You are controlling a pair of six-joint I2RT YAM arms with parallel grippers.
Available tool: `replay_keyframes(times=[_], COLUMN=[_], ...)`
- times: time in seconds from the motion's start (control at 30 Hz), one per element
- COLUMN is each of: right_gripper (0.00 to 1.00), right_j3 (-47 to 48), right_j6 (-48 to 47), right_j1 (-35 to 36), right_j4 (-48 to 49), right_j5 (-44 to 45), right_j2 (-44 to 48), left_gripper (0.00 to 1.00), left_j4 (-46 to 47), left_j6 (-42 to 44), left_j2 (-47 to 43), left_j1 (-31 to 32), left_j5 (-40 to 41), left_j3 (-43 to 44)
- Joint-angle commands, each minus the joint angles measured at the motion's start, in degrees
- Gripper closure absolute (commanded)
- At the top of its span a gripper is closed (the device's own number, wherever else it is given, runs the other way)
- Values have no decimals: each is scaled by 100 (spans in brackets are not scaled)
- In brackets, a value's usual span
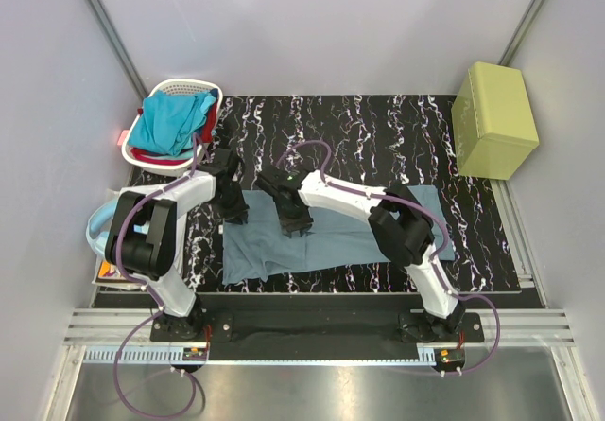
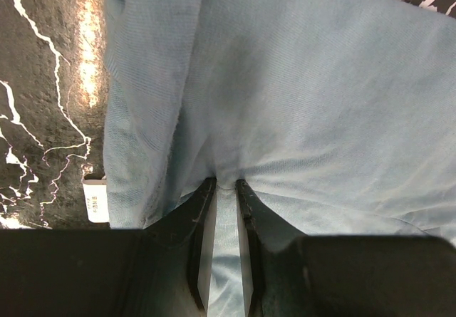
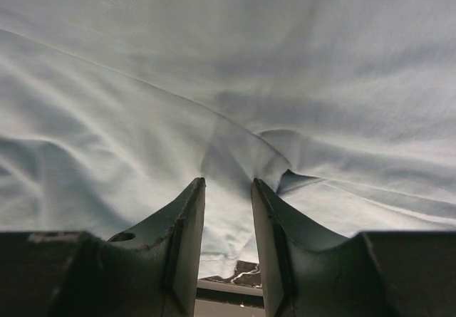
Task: Fold and stack the t-shirts
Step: Fold the other side of the tshirt into a rectangle
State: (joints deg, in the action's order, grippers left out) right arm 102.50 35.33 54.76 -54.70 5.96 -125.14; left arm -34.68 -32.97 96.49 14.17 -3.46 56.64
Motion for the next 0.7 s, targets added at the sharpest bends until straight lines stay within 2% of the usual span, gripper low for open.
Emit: replay_keyframes(times=[0.0,0.17,0.3,0.37,0.4,0.47,0.5,0.67], right_gripper=[60,60,58,57,57,56,56,56], right_j3=[-370,-968,-1250,-1119,-1048,-794,-680,-274], right_j6=[167,290,387,387,369,308,316,343], right_j1=[-53,-53,-53,-53,-45,-53,-62,-62], right_j4=[21,38,231,223,223,170,109,-59], right_j5=[-287,-253,255,432,528,564,608,723], right_j2=[359,429,1112,1281,1386,1422,1379,1326], left_gripper=[79,72,64,60,54,48,41,36], left_j4=[145,119,40,-56,-92,-188,-215,-303], left_j6=[36,98,142,159,159,125,116,-7], left_j2=[239,-50,-893,-1403,-1535,-1834,-1896,-1915], left_j1=[50,103,287,393,411,463,490,744], left_j5=[-330,-313,-41,74,57,-49,-93,-435], left_j3=[5,31,127,285,347,522,575,542])
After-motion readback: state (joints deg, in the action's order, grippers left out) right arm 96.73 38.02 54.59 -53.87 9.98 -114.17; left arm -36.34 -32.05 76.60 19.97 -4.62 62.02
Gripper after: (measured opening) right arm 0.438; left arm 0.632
